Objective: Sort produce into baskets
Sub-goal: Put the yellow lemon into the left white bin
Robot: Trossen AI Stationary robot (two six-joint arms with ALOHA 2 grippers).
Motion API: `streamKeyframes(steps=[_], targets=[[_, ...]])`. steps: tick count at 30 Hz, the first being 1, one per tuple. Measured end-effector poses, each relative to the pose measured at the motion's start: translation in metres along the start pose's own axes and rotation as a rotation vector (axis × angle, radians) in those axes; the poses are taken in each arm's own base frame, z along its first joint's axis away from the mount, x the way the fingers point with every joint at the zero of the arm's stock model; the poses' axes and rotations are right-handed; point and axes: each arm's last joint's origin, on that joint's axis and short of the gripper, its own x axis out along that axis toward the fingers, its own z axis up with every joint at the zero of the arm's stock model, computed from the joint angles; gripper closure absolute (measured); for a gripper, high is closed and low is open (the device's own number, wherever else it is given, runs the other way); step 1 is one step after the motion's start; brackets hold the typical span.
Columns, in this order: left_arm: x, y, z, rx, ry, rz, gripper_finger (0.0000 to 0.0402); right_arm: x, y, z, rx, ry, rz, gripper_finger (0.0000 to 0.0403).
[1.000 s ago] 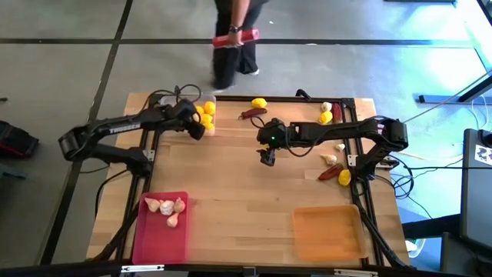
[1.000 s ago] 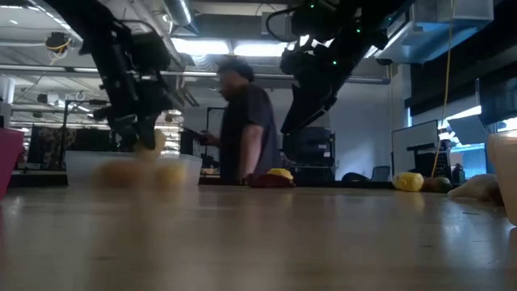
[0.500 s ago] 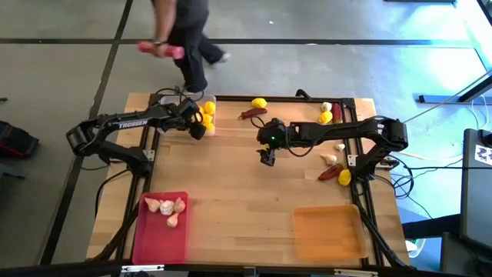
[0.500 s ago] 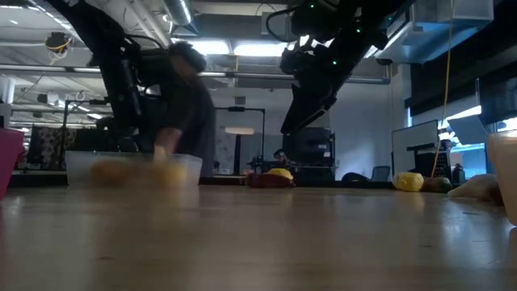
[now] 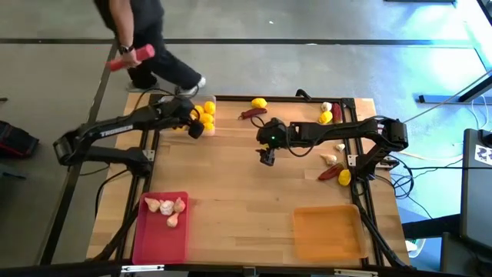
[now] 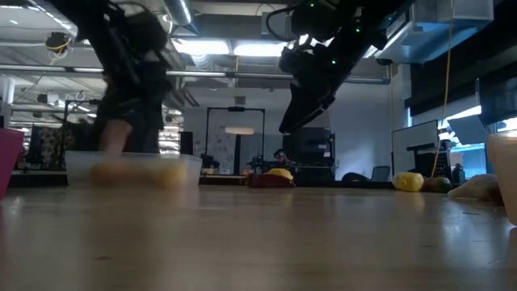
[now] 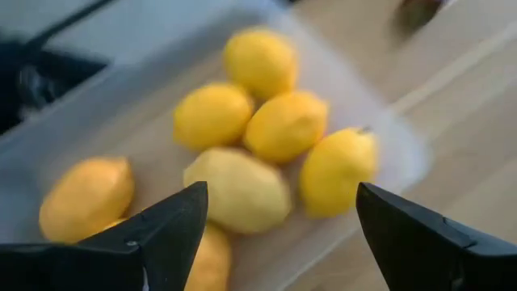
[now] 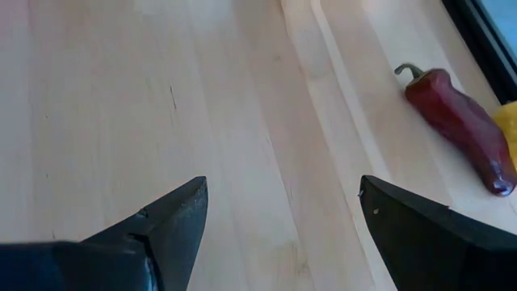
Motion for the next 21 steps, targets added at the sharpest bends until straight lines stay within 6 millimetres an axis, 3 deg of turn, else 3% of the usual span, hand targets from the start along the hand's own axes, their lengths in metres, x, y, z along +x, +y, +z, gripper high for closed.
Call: streamKeyframes(steps=[9, 14, 21], targets=[[-0.030, -0.028, 0.006, 0.149, -0.229, -0.160, 0.0089, 0.000, -0.001, 0.003, 0.021, -0.030, -0.019, 0.0088], [-0.030, -0.050, 0.006, 0.228, -0.274, -0.230, 0.0089, -0.005, -0.003, -0.001, 0.012, 0.015, -0.069, 0.0088], [-0.023, -0.077, -0.001, 0.359, -0.278, -0.286, 0.0089, -0.033, -0.013, -0.012, -0.022, 0.133, -0.214, 0.0088]])
